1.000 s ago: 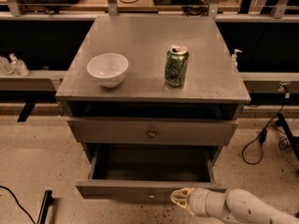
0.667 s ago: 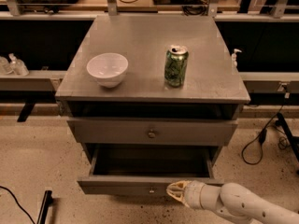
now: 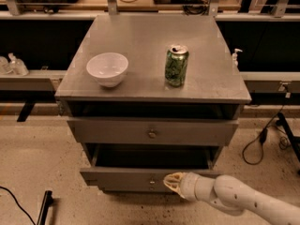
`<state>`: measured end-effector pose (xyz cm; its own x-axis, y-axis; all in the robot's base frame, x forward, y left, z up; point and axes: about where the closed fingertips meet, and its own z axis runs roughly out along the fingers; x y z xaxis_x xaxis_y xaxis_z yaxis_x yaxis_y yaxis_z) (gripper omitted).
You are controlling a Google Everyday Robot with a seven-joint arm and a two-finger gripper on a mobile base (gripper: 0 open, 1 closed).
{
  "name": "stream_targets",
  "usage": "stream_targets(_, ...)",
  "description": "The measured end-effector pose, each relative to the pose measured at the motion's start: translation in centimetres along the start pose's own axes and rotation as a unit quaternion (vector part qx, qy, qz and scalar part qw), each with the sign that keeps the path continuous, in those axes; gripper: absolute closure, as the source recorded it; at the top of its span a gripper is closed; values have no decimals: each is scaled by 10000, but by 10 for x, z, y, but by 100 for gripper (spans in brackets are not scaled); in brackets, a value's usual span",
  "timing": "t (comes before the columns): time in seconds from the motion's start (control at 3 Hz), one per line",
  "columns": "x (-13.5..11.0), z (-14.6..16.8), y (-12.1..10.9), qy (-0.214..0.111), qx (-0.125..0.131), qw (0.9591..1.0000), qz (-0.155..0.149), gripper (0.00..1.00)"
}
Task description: Close middle drawer
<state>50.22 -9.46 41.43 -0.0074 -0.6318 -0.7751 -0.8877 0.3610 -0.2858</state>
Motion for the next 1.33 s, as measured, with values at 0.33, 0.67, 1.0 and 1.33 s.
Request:
stream_targets(0.33, 0, 0, 2, 0, 0, 10000, 0, 100)
stream_targets(0.67, -3, 27, -37, 94, 229, 9997, 44, 100)
stream_targets(1.0, -4, 31, -40, 108, 265, 9996, 51, 100)
stream_targets(1.33, -7, 50, -66, 99, 394, 9992, 55, 100)
